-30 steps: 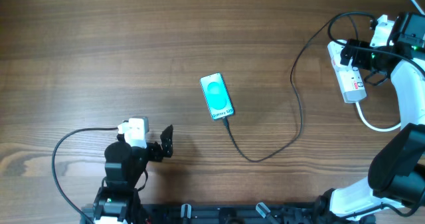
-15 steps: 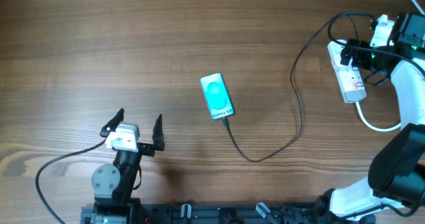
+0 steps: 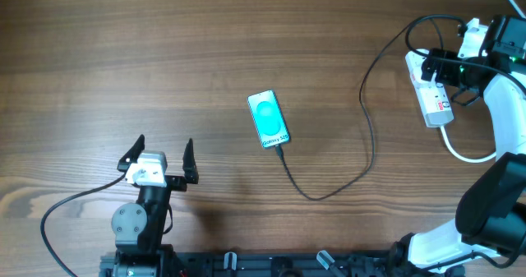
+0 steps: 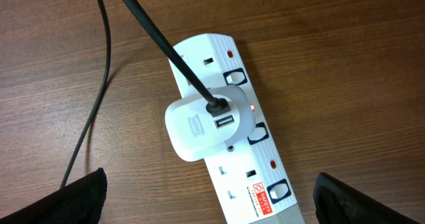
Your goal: Plug charger to phone and switch on socket
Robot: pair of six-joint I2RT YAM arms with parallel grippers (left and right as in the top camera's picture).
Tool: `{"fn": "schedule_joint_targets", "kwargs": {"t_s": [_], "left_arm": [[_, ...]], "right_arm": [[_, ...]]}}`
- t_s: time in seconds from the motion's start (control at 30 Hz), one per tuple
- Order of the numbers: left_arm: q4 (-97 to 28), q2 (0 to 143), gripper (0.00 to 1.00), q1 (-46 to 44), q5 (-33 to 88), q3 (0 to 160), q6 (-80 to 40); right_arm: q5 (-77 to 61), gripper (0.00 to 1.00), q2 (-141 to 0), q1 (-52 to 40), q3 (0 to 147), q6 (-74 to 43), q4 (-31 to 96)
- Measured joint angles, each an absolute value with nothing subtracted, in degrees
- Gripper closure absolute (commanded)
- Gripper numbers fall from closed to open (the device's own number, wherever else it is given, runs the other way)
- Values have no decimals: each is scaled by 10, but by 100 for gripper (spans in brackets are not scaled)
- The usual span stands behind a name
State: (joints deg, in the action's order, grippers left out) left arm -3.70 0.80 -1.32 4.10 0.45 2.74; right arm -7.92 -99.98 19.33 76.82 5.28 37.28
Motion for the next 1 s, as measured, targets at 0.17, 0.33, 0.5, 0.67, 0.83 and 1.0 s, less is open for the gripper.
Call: {"fn": "schedule_joint_targets", "kwargs": {"t_s": [0.17, 0.33, 0.5, 0.67, 0.83, 1.0], "left_arm": [[-37, 8, 0, -13, 41, 4, 27], [-37, 8, 0, -13, 41, 4, 27], [-37, 8, 0, -13, 41, 4, 27], [-37, 8, 0, -13, 41, 4, 27], [-37, 8, 0, -13, 41, 4, 27], [-37, 8, 0, -13, 41, 4, 27]], "right_arm": [[-79, 0, -1000, 193, 768, 53, 373], [-79, 0, -1000, 193, 768, 53, 373], [-79, 0, -1000, 193, 768, 53, 373], [-79, 0, -1000, 193, 768, 53, 373], [-79, 0, -999, 193, 761, 53, 367], [-79, 0, -966, 193, 697, 53, 351]]}}
